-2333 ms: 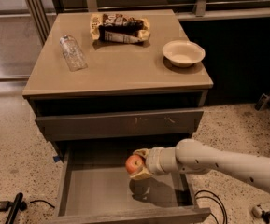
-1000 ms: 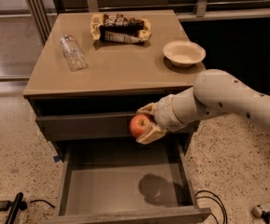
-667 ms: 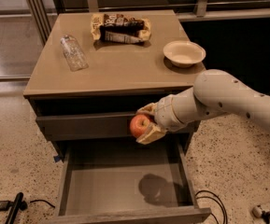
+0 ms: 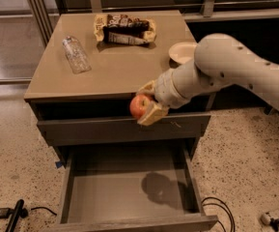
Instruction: Pick apple from middle drawer and place on counter
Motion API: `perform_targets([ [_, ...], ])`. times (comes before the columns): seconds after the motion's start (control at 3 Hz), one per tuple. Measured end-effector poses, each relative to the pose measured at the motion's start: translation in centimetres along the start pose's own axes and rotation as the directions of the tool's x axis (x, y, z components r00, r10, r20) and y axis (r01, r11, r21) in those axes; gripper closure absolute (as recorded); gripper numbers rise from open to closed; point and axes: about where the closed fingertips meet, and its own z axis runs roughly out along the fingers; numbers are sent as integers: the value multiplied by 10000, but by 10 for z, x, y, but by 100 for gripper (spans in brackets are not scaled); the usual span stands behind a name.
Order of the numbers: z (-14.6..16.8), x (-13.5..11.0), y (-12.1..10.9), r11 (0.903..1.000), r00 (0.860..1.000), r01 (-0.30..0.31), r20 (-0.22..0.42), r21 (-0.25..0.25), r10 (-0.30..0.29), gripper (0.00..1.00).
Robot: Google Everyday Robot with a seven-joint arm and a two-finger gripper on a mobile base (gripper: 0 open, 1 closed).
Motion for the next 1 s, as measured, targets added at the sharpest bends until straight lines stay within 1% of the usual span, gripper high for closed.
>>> perform_targets([
  [0.33, -39, -50, -62, 9972, 9974, 690, -217, 291, -684, 100],
  [0.67, -41, -53, -65, 9970, 9977, 669, -169, 393, -663, 100],
  [1.0, -40, -50, -67, 9957, 9999, -73, 118, 927, 62, 100],
])
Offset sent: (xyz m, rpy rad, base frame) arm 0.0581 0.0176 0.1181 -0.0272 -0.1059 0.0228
